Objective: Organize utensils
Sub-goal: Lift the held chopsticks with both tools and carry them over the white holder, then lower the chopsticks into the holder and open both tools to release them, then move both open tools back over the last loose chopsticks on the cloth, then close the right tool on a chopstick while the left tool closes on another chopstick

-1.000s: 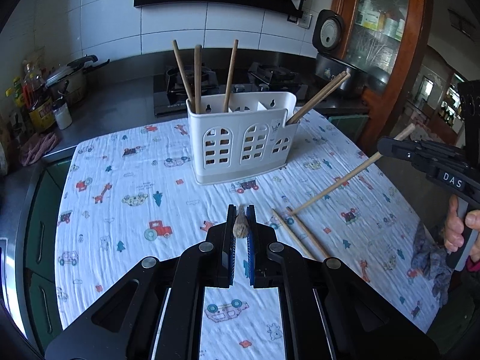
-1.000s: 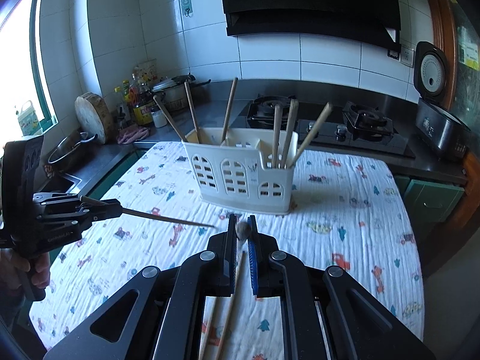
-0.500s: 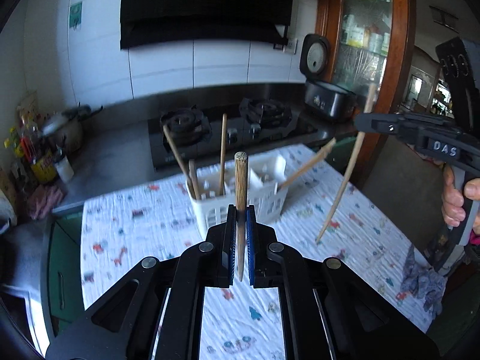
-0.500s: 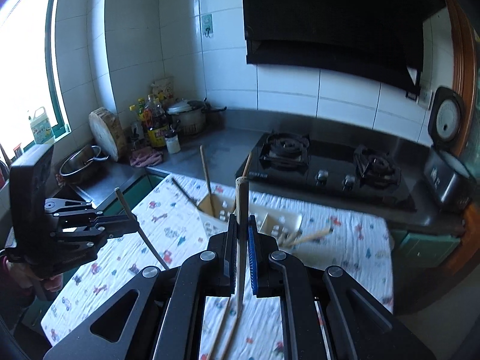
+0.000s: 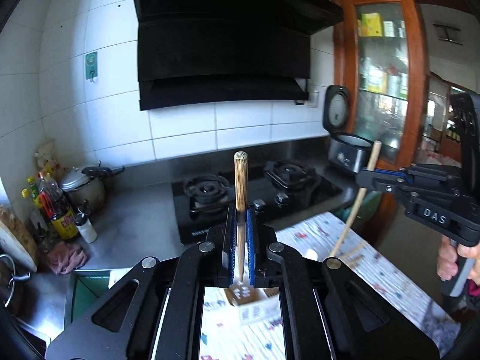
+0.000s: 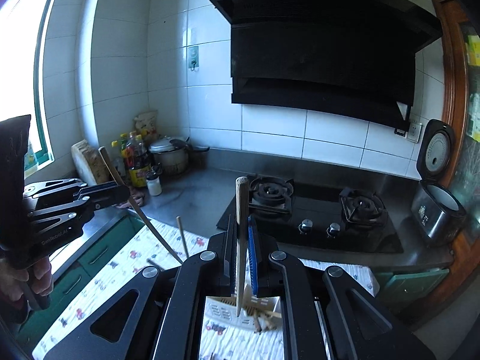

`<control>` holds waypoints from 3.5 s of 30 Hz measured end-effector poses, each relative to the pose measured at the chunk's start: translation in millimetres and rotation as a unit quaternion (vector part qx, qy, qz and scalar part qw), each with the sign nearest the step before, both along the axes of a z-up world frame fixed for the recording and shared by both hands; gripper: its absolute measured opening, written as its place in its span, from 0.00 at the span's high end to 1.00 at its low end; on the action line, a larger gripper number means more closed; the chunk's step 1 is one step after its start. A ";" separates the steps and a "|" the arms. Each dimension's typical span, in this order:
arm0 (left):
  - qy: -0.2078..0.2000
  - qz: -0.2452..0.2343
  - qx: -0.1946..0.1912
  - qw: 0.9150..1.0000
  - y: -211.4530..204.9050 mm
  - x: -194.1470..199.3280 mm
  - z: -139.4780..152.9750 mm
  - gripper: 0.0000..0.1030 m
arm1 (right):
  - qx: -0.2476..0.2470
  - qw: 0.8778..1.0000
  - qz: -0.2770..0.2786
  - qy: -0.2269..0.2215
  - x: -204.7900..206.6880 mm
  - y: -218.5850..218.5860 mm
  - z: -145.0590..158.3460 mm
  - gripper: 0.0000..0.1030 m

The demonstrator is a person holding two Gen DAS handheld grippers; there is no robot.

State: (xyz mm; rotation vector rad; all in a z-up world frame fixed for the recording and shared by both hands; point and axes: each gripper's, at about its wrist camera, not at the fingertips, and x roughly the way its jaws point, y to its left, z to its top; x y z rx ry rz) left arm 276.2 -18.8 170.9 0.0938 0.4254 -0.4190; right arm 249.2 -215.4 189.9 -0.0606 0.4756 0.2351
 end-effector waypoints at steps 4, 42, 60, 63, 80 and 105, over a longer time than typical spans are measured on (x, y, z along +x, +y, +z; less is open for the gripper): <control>0.011 0.012 -0.011 1.000 1.4 19.8 -13.6 0.95 | -0.005 1.000 -0.012 0.000 16.6 -0.6 -12.3 0.93; 0.047 0.017 -0.004 0.999 20.9 -7.2 -55.1 0.75 | 0.009 0.999 -0.027 0.023 -32.2 -22.7 -67.8 0.68; 0.097 0.042 0.004 0.994 54.0 -92.2 -121.6 0.63 | 0.010 0.988 -0.009 0.153 -151.6 -8.5 -199.3 0.65; 0.113 0.048 -0.002 0.992 60.8 -99.7 -135.9 0.63 | 0.005 0.985 -0.013 0.171 -164.5 -4.5 -221.4 0.67; 0.174 0.069 -0.017 0.982 69.9 -132.4 -198.7 0.63 | 0.044 0.963 -0.026 0.264 -186.5 12.1 -302.3 0.86; 0.232 0.031 -0.021 0.972 33.0 -162.4 -241.4 0.63 | 0.041 0.963 -0.042 0.263 -189.9 10.0 -308.3 0.93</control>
